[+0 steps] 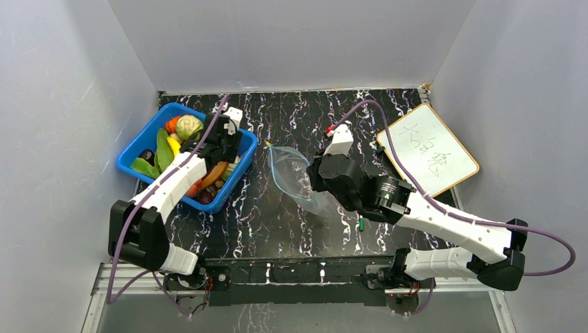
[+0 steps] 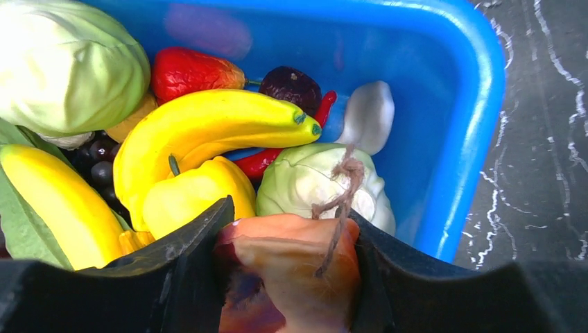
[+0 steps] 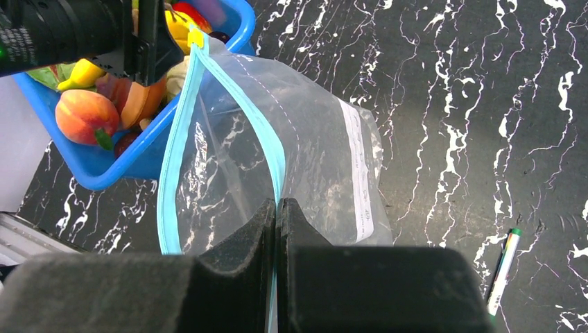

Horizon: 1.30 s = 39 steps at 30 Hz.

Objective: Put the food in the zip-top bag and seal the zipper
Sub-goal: Pick up the fake food from the bin.

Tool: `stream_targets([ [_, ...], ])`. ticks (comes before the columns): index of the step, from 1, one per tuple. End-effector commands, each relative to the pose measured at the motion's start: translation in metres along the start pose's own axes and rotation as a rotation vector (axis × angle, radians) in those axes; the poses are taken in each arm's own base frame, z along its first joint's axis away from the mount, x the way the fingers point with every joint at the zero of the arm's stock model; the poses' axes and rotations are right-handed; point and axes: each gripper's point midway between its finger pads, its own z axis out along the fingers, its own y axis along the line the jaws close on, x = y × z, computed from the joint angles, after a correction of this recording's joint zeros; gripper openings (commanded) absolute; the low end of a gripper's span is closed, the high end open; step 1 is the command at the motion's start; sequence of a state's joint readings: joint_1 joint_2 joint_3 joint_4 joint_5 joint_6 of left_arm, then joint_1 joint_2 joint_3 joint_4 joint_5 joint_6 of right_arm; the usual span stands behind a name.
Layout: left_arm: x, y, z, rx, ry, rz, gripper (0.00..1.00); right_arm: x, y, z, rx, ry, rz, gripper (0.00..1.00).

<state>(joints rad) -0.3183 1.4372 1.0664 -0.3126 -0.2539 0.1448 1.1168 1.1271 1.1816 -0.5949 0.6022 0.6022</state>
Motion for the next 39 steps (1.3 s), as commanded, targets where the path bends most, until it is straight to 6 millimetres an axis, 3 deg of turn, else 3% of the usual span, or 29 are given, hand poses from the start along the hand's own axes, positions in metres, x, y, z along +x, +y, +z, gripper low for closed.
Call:
stream_targets([
  [1,-0.037,0.005,-0.044,0.037,-0.120,-0.037,0.39,-0.009,0.007,-0.003,-0.032,-0.028,0.055,0.00],
  [20,-0.099,0.004,-0.169,0.227,-0.469,-0.174,0.36,0.014,0.046,0.008,-0.160,0.066,0.244,0.00],
  [25,-0.115,-0.008,-0.207,0.351,-0.575,-0.266,0.35,0.018,0.044,0.013,-0.134,0.058,0.342,0.00],
  [31,-0.123,-0.028,-0.253,0.545,-0.668,-0.370,0.34,0.011,0.057,0.010,-0.203,0.040,0.445,0.00],
  [39,-0.136,-0.038,-0.313,0.739,-0.819,-0.468,0.34,0.005,0.058,0.006,-0.232,0.011,0.568,0.00],
])
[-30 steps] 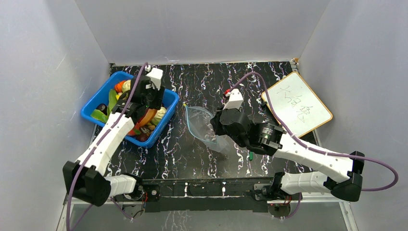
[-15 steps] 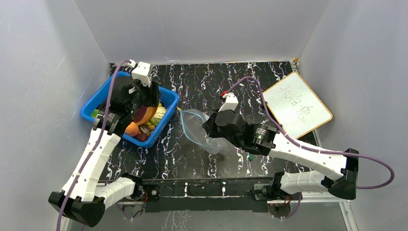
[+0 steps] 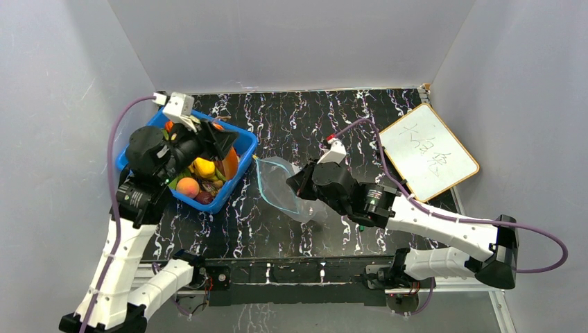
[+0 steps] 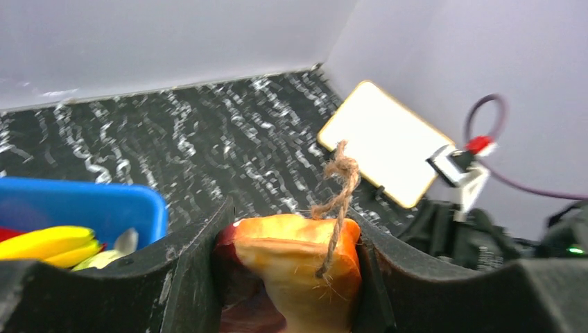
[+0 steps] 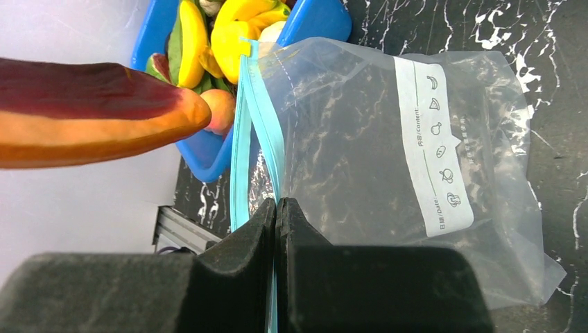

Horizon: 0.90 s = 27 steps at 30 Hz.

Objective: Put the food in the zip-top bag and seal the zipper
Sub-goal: Pick up the fake food from the bin, then place the fake food in the zipper food storage bag.

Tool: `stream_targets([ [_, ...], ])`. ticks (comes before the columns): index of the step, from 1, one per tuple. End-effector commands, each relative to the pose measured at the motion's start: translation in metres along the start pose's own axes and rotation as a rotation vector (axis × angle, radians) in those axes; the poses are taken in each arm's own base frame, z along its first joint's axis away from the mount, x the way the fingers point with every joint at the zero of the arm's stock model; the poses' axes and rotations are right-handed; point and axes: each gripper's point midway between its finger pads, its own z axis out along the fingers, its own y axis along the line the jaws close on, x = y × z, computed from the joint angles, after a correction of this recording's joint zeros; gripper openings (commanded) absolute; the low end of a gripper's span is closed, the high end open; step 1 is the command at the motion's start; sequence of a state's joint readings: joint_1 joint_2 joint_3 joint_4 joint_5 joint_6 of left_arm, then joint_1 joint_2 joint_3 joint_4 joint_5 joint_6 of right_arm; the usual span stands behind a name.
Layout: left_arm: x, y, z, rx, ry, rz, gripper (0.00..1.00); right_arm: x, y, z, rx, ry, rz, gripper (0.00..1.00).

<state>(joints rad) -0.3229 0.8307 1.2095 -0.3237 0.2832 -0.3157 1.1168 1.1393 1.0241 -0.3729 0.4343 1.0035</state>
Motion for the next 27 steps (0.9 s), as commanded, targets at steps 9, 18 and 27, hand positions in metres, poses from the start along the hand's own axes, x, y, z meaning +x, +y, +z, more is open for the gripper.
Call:
stream_targets([
  [9,-0.056,-0.076,-0.029,0.342,-0.195,-0.208,0.33,-0.019,0.039,-0.012,-0.179,-0.052,0.211,0.00],
  [18,-0.050,-0.088,-0.028,0.451,-0.210,-0.306,0.32,-0.018,0.042,-0.012,-0.202,-0.048,0.225,0.00],
  [27,-0.055,-0.092,-0.032,0.477,-0.231,-0.314,0.31,-0.016,0.035,-0.012,-0.204,-0.064,0.235,0.00],
])
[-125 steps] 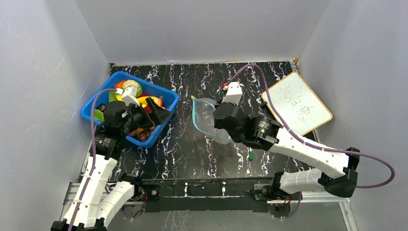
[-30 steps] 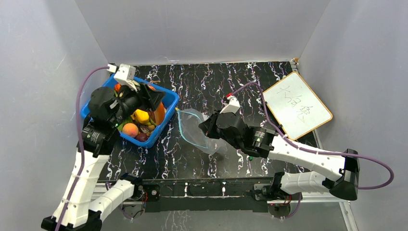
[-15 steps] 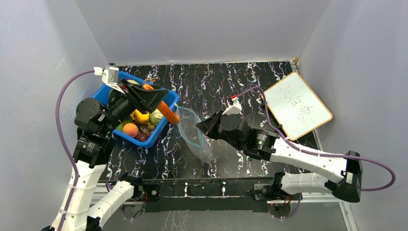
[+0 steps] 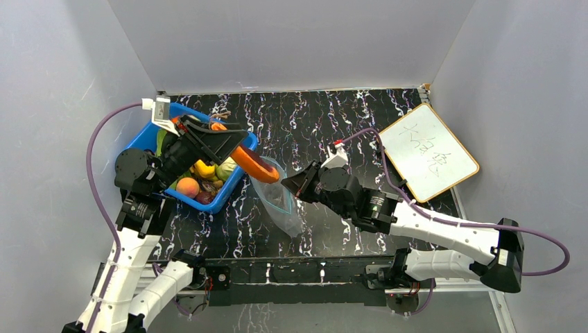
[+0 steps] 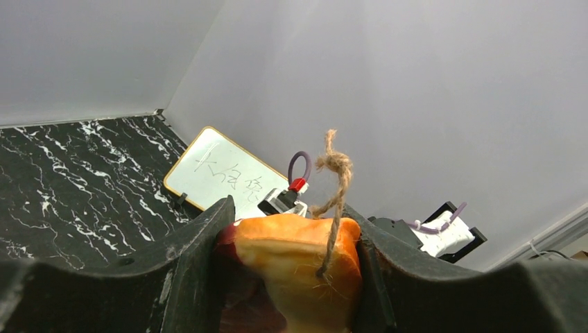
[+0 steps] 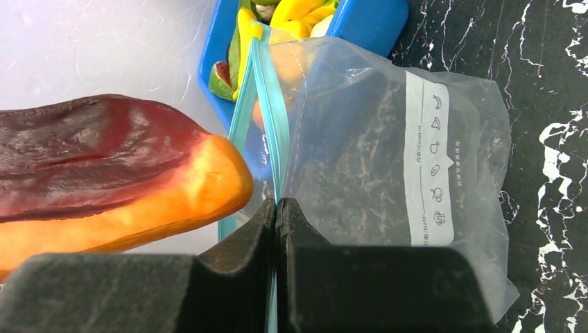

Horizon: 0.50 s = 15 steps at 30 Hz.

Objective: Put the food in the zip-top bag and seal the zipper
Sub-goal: Place the fake food in the zipper food storage bag.

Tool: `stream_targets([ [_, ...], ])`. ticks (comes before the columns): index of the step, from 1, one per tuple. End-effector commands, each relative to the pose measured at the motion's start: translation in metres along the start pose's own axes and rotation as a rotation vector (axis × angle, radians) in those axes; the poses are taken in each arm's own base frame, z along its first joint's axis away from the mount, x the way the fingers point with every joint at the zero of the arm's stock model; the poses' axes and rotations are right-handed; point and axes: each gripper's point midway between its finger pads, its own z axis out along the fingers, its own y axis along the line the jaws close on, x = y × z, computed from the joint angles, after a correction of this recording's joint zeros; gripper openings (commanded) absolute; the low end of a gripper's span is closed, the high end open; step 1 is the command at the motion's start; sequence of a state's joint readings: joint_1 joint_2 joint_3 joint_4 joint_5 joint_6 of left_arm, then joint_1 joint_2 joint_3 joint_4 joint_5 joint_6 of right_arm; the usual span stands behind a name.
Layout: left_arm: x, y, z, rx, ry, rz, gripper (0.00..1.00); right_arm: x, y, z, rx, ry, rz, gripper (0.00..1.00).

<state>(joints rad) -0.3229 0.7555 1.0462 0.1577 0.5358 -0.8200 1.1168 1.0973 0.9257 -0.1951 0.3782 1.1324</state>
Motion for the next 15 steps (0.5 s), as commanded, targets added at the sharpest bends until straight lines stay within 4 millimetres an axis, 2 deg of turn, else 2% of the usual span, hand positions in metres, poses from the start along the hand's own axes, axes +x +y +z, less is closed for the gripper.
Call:
stream_targets([
  [1,-0.009,-0.020,-0.004,0.076,-0.034,0.025,0.31,-0.017,0.023,-0.009,-0.092,-0.058,0.060,0.00],
  [15,0.047,0.030,-0.008,0.031,0.028,-0.111,0.30,-0.032,0.060,-0.014,-0.213,-0.088,0.072,0.00],
])
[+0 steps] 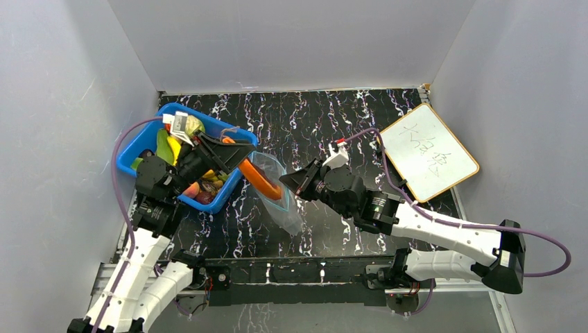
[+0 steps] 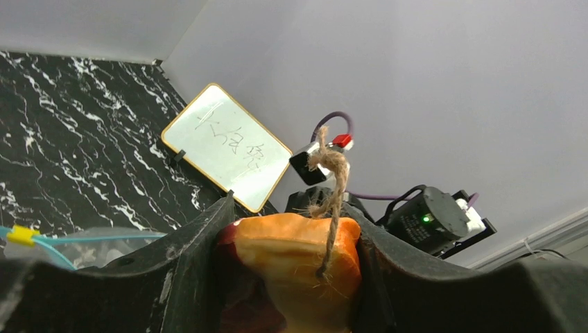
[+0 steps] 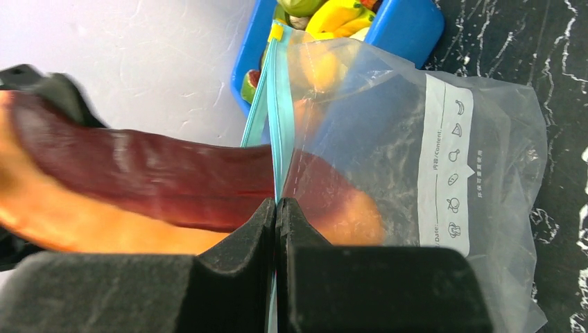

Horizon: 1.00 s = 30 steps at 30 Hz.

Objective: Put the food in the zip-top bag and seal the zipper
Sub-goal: Place the fake food in the zipper food storage bag.

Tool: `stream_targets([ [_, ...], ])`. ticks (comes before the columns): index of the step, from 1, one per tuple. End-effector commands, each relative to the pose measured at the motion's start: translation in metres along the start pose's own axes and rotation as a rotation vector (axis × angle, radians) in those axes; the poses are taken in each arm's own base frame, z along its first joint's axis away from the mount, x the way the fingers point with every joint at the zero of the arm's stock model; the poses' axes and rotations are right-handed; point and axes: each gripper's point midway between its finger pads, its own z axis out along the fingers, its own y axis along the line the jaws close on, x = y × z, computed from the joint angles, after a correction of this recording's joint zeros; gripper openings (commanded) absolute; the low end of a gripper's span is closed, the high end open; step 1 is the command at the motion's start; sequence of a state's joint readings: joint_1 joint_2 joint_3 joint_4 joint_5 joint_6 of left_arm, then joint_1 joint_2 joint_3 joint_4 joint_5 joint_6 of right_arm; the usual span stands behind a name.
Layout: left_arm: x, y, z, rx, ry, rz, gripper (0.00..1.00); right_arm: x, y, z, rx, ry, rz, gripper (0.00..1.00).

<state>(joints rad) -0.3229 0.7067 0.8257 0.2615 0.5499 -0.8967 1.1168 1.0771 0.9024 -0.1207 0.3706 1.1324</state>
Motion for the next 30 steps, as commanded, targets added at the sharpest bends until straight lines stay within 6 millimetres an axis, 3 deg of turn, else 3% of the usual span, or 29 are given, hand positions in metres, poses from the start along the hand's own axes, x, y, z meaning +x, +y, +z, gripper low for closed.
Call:
stream_targets([
  [1,0.003,-0.006,0.000,0.072,-0.021,-0.013,0.30,-0.026,0.053,-0.007,-0.159,-0.067,0.043,0.00],
  [9,0.015,0.005,0.004,0.113,-0.021,-0.117,0.29,-0.027,0.073,-0.001,-0.215,-0.065,0.018,0.00],
  [12,0.025,0.021,0.006,0.073,-0.005,-0.128,0.33,-0.028,0.080,0.005,-0.237,-0.072,0.015,0.00],
  [15,0.034,0.031,0.004,0.043,0.014,-0.146,0.50,-0.031,0.086,0.004,-0.252,-0.081,0.027,0.00],
  [16,0.033,0.034,0.002,0.008,0.011,-0.140,0.62,-0.036,0.088,0.000,-0.255,-0.093,0.045,0.00],
  [18,0.026,0.037,-0.001,-0.081,0.027,-0.071,0.78,-0.042,0.092,-0.008,-0.281,-0.106,0.087,0.00],
  [20,0.021,0.037,-0.003,-0.126,0.046,-0.023,0.82,-0.046,0.096,-0.013,-0.296,-0.117,0.107,0.00],
  [30,0.019,0.047,-0.011,-0.254,0.134,0.084,0.72,-0.051,0.095,-0.021,-0.304,-0.133,0.117,0.00],
])
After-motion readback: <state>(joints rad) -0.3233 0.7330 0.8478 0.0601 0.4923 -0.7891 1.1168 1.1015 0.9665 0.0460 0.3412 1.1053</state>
